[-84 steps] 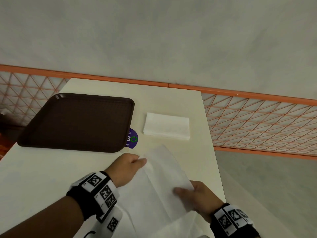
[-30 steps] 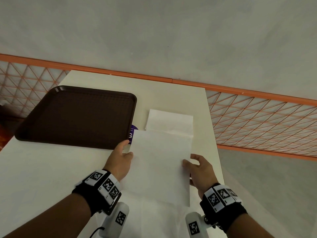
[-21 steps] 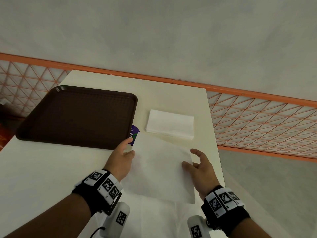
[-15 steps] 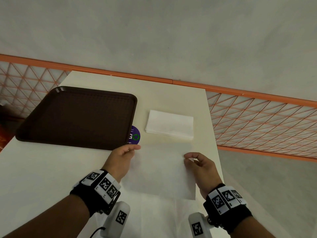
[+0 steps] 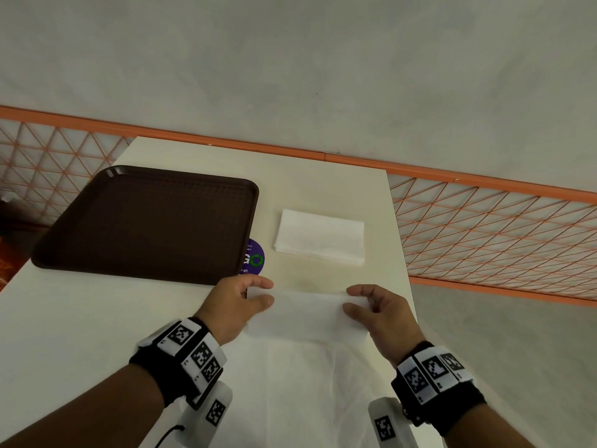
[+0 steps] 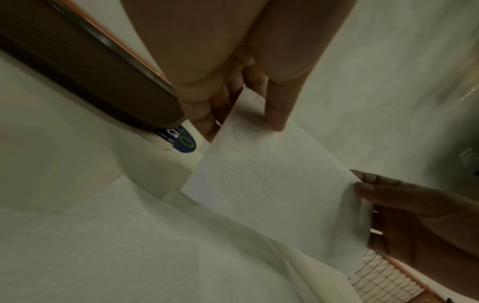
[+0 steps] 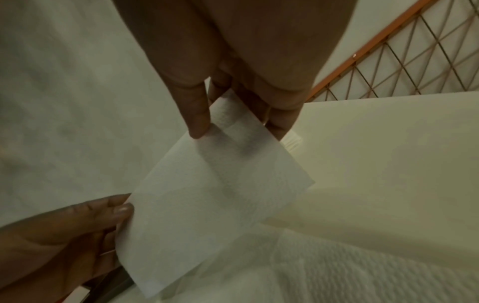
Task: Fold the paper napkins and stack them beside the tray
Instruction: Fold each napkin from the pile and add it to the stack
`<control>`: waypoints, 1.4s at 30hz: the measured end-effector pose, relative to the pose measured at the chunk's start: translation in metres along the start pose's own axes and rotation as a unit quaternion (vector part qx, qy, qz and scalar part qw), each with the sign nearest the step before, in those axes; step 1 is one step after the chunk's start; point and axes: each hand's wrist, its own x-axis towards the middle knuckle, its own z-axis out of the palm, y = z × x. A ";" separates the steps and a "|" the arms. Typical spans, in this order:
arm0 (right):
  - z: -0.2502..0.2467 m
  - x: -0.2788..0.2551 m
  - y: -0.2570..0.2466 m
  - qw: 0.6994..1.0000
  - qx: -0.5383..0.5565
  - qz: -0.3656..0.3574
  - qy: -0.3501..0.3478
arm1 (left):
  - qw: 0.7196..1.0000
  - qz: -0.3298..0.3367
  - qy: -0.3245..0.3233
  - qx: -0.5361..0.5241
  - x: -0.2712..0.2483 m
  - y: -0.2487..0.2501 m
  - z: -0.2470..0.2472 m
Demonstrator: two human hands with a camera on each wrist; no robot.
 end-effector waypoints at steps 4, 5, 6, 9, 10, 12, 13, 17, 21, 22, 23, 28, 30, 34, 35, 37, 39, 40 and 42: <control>0.000 0.001 0.000 0.999 -0.044 -0.024 0.023 | 0.999 0.022 0.026 0.001 0.000 0.005 0.003; 0.000 0.001 0.001 0.998 -0.050 -0.028 0.025 | 0.999 0.031 0.033 0.014 0.001 0.005 0.003; 0.000 0.001 0.001 0.998 -0.055 -0.028 0.025 | 0.998 0.042 0.039 0.027 0.002 0.005 0.003; -0.003 0.001 0.000 0.996 -0.084 -0.027 0.023 | 0.994 0.081 0.049 0.058 0.006 0.002 0.000; -0.004 0.001 0.000 0.993 -0.111 -0.029 0.025 | 0.991 0.104 0.047 0.077 0.006 0.003 -0.001; -0.006 0.002 0.001 0.975 -0.214 -0.048 0.035 | 0.978 0.158 0.044 0.128 0.005 0.008 -0.003; -0.006 0.001 0.002 0.959 -0.275 -0.065 0.036 | 0.969 0.193 0.035 0.152 0.004 0.012 -0.004; 0.004 -0.004 0.000 0.900 -0.393 -0.187 -0.022 | 0.896 0.328 -0.045 0.296 -0.001 0.033 0.003; 0.024 -0.008 -0.007 0.869 -0.435 -0.209 -0.113 | 0.872 0.313 -0.107 0.360 -0.002 0.045 0.013; 0.024 -0.009 -0.009 0.874 -0.428 -0.192 -0.125 | 0.878 0.316 -0.107 0.343 -0.003 0.047 0.012; 0.023 -0.010 -0.010 0.887 -0.404 -0.177 -0.135 | 0.886 0.326 -0.097 0.316 -0.004 0.048 0.010; 0.004 -0.011 -0.010 0.944 -0.280 -0.118 -0.130 | 0.958 0.228 -0.012 0.174 0.000 0.041 -0.012; -0.002 -0.010 -0.014 0.965 -0.216 -0.091 -0.120 | 0.979 0.168 0.007 0.119 0.002 0.034 -0.014; -0.006 -0.003 -0.015 0.981 -0.170 -0.038 -0.088 | 0.991 0.079 0.010 0.105 0.006 0.013 -0.007; -0.006 0.000 -0.011 0.981 -0.175 -0.019 -0.079 | 0.991 0.067 0.006 0.117 0.007 0.006 -0.004; -0.004 0.006 -0.001 0.975 -0.212 0.014 -0.069 | 0.987 0.045 -0.005 0.155 0.010 -0.007 0.002; 0.001 0.010 0.009 0.956 -0.282 0.036 -0.073 | 0.979 0.023 -0.013 0.202 0.014 -0.022 0.008; 0.004 0.012 0.014 0.942 -0.322 0.041 -0.078 | 0.975 0.014 -0.015 0.223 0.016 -0.027 0.012; 0.012 0.016 0.020 0.911 -0.401 0.045 -0.085 | 0.962 -0.002 -0.023 0.273 0.016 -0.033 0.019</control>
